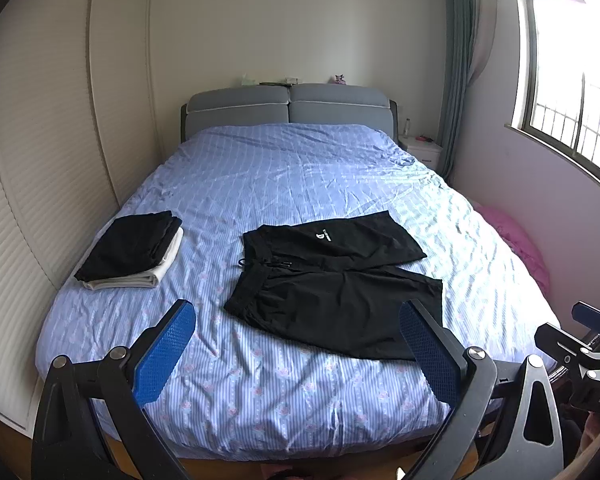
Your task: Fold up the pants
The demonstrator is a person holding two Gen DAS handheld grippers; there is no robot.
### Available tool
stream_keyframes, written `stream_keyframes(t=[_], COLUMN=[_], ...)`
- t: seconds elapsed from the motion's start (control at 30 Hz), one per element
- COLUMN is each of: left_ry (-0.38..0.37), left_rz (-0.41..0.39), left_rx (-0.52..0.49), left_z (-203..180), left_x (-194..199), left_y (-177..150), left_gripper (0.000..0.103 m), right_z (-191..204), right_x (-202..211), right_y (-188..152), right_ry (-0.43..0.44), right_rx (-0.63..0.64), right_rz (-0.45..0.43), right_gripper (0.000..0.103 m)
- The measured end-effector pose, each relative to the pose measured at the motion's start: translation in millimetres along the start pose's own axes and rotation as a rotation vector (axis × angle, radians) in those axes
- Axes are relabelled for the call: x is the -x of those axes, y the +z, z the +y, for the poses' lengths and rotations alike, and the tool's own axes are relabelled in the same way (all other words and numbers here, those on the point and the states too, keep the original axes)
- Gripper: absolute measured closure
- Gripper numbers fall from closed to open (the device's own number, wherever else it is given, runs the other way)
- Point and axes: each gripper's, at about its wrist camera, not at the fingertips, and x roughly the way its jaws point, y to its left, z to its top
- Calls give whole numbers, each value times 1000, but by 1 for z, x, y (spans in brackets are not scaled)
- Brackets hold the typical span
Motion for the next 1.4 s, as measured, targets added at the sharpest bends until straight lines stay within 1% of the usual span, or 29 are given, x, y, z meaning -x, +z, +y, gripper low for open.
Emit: stream_keyframes(t=[0.5,0.7,0.9,1.0,1.17,1.27,1.33,1.4], left_ry=[-3,-4,-8,-11,-13,-11,-11,-6], left_rz=[6,23,50,72,131,174,207,261], left_rx=[0,4,4,4,-2,-13,-21,-19], left_z=[1,7,21,29,47,60,68,76], left_x=[-4,-15,-32,-45,-82,-113,-137,-167], left_y=[0,3,5,5,8,10,9,9], left_gripper=[0,0,0,0,0,0,0,0], right_z=[-2,2,10,16,25,28,26,22], right_x=[-5,-13,-28,-41,-73,-100,-122,-146], right_y=[4,7,7,9,12,14,14,10], right_ry=[-6,-11,-20,-27,-42,-52,-59,-74], right_rx=[-12,-17,-29,-43,-82,-130,-186,-252], right_rz=[12,28,57,83,131,169,200,246], right_gripper=[0,0,0,1,0,0,1,0])
